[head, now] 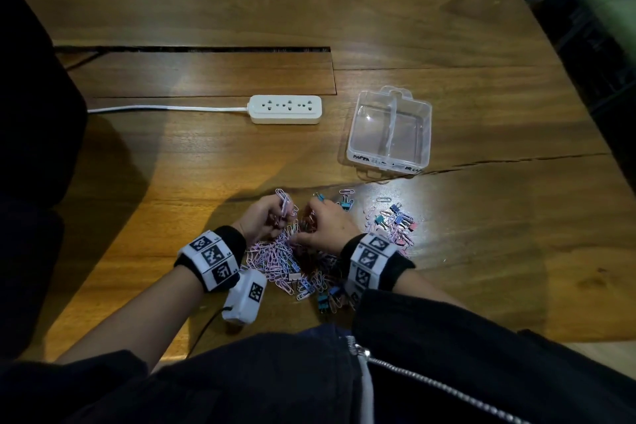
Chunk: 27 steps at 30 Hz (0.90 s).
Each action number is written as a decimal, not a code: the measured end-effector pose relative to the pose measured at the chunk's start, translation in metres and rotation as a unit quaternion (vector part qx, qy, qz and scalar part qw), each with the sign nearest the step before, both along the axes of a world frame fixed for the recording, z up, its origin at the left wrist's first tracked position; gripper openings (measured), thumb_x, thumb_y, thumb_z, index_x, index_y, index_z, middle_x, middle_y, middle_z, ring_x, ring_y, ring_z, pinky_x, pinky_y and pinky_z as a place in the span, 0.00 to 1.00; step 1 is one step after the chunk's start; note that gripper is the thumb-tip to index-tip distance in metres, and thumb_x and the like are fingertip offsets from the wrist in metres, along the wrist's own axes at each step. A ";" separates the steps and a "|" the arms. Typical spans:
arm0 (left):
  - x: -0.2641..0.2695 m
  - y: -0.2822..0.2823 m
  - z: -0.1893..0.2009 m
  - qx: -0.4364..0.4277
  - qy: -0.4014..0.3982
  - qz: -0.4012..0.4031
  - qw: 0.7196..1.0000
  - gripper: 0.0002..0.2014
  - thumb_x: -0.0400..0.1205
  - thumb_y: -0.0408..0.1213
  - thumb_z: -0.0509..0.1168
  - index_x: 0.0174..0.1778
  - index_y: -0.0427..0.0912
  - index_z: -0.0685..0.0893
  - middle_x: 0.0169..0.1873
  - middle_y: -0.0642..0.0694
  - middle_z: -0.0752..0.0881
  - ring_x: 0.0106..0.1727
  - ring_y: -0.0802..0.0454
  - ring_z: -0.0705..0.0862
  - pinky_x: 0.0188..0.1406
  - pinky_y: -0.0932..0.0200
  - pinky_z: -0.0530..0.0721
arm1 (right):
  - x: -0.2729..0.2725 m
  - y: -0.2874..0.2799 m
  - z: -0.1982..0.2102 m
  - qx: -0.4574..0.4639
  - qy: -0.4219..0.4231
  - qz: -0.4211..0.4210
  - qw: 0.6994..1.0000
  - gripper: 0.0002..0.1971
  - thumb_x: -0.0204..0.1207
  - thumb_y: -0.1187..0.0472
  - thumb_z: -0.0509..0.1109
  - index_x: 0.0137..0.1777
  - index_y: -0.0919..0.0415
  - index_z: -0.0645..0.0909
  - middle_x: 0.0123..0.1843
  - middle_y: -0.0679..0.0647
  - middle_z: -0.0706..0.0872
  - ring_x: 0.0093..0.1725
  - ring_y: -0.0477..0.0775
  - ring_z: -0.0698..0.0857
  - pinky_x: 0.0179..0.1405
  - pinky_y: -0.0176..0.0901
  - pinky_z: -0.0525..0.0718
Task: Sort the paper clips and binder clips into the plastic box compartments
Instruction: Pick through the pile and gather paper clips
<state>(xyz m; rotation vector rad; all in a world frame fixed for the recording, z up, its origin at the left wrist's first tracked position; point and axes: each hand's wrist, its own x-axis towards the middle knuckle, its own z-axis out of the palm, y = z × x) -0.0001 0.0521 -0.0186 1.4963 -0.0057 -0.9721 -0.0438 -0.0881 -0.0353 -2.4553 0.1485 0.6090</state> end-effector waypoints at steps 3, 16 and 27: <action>0.001 -0.001 0.003 0.014 -0.008 -0.014 1.000 0.03 0.66 0.37 0.55 0.29 0.42 0.70 0.22 0.50 0.73 0.16 0.60 0.68 0.15 0.70 0.64 | 0.000 0.010 0.001 -0.079 -0.008 0.029 0.996 0.32 0.64 0.43 0.75 0.61 0.61 0.68 0.60 0.59 0.75 0.61 0.59 0.73 0.59 0.54 0.76; 0.007 0.010 -0.001 0.128 -0.051 -0.043 0.989 0.13 0.84 0.28 0.49 0.40 0.45 0.75 0.27 0.50 0.72 0.21 0.59 0.67 0.15 0.69 0.63 | -0.010 -0.014 0.001 0.064 -0.014 -0.020 0.998 0.03 0.77 0.66 0.64 0.43 0.59 0.73 0.45 0.52 0.75 0.46 0.51 0.75 0.37 0.30 0.72; -0.025 0.017 -0.014 0.538 -0.327 -0.325 0.706 0.35 0.75 0.65 0.56 0.67 0.39 0.69 0.61 0.42 0.77 0.51 0.51 0.79 0.49 0.59 0.83 | -0.017 -0.044 0.016 0.349 0.015 -0.222 0.910 0.17 0.74 0.75 0.61 0.26 0.58 0.68 0.25 0.48 0.77 0.18 0.35 0.72 0.20 0.26 0.70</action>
